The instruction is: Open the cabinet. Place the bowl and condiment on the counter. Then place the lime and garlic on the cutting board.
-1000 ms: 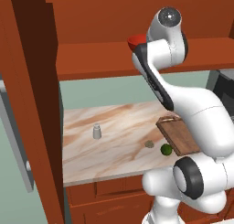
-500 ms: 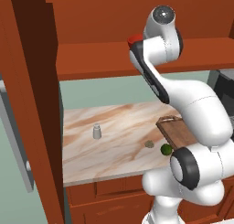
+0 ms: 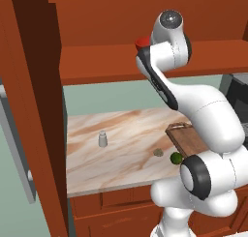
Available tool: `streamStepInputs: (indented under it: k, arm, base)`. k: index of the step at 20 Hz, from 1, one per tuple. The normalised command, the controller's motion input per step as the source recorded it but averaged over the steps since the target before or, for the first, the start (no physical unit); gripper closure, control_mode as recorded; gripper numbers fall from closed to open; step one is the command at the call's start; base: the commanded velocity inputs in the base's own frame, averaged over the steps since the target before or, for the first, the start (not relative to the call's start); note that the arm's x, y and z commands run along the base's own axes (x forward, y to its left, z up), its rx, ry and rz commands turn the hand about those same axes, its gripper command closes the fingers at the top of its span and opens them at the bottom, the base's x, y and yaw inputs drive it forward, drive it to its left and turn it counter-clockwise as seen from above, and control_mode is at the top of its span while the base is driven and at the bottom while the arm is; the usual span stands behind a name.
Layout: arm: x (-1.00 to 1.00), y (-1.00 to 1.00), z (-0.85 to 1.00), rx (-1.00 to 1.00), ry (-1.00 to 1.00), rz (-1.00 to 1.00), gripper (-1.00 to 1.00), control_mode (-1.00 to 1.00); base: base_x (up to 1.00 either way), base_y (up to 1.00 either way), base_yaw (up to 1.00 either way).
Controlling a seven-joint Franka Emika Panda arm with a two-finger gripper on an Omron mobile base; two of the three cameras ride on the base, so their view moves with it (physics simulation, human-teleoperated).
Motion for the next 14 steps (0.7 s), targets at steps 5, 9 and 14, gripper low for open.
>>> streamStepInputs:
  k: [5, 9, 14]
  arm:
    - [0.13, 0.00, -0.05, 0.00, 0.00, 0.00, -1.00, -1.00]
    - [0.16, 0.00, -0.07, 0.00, 0.00, 0.00, -1.00, -1.00]
    - [0.17, 0.00, -0.07, 0.00, 0.04, 0.00, -1.00, -1.00]
  base:
    - [0.00, 0.00, 0.00]
    - [0.00, 0.00, 0.00]
    - [0.00, 0.00, 0.00]
